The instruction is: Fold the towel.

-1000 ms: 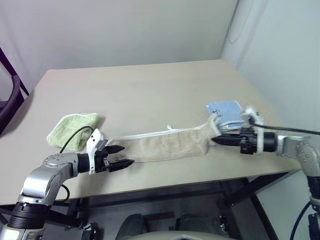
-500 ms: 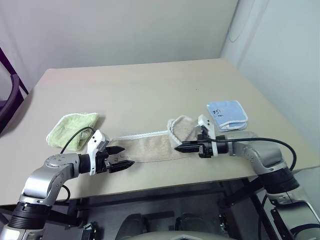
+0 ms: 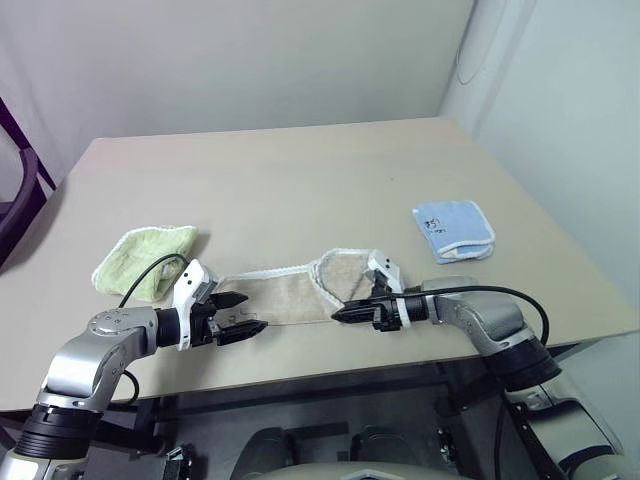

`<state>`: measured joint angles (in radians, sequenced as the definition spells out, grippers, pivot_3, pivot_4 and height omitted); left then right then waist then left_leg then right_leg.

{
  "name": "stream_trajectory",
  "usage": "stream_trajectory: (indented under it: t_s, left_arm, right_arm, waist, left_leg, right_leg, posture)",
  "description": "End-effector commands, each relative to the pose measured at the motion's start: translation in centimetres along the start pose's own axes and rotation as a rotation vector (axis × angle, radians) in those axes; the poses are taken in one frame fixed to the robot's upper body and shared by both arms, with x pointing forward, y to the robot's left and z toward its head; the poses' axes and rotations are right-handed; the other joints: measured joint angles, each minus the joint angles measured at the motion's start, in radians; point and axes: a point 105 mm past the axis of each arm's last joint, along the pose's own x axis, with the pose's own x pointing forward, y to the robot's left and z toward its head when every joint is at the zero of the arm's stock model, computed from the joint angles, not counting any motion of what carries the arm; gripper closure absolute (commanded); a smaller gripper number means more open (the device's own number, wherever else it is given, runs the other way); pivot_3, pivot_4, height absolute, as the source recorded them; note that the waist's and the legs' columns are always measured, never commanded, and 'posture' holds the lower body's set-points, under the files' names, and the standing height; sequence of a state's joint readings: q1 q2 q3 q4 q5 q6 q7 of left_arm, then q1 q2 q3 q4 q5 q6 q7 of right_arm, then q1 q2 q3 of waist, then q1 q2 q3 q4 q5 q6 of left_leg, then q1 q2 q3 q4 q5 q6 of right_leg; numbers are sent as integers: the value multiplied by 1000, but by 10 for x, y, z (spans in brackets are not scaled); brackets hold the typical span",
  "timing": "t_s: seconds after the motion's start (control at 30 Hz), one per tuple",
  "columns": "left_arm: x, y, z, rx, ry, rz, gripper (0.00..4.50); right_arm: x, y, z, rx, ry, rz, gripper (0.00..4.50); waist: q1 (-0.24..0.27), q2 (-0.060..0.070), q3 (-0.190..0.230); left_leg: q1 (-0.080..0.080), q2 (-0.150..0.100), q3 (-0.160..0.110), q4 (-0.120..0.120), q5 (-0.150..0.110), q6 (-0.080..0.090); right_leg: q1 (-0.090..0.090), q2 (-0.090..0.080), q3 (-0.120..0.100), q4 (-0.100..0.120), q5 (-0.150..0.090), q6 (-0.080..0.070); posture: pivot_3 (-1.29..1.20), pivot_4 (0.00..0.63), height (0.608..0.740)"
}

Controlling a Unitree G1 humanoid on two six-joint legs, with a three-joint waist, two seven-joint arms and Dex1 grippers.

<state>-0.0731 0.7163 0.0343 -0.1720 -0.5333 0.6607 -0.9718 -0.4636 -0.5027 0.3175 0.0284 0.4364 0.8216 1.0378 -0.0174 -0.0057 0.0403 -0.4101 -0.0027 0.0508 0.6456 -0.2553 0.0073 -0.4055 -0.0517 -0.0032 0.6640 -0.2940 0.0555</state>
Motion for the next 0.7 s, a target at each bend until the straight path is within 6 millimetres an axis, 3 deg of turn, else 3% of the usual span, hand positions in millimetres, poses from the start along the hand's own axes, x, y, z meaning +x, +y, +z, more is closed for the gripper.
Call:
stream_trajectory:
  t_s: [0.03, 0.1, 0.23, 0.4, 0.53, 0.7]
  left_arm:
    - [-6, 1, 13, 49, -33, 18, 0]
    - [-6, 1, 12, 47, -31, 21, 0]
    - [-5, 0, 12, 45, -34, 21, 0]
    - [-5, 1, 15, 44, -49, 25, 0]
    - [-11, 5, 32, 42, -118, 37, 0]
    - [-23, 7, 45, 31, -164, 33, 0]
  right_arm:
    - [1, -1, 16, -46, -29, 2, 4465]
    - [2, -2, 18, -50, -29, 0, 4465]
    - [3, -2, 19, -61, -22, 3, 3436]
    - [3, -2, 17, -108, -12, 0, 1707]
    - [-26, 11, 54, -129, -207, 56, 357]
    - [-54, 18, 74, -140, -312, 66, 357]
  waist:
    - [0, 0, 0]
    - [0, 0, 0]
    - [1, 0, 0]
    - [0, 0, 0]
    - [2, 0, 0]
    - [4, 0, 0]
  left_leg:
    - [0, 0, 0, 0, 0, 0]
    - [0, 0, 0, 0, 0, 0]
    - [0, 0, 0, 0, 0, 0]
    - [0, 0, 0, 0, 0, 0]
    - [0, 0, 0, 0, 0, 0]
    - [0, 0, 0, 0, 0, 0]
  right_leg:
    - [0, 0, 0, 0, 0, 0]
    - [0, 0, 0, 0, 0, 0]
    - [0, 0, 0, 0, 0, 0]
    - [0, 0, 0, 0, 0, 0]
    - [0, 0, 0, 0, 0, 0]
    - [0, 0, 0, 0, 0, 0]
  posture:
    - [0, 0, 740]
    - [0, 0, 740]
    - [0, 0, 740]
    - [0, 0, 740]
    - [0, 0, 740]
    - [0, 0, 740]
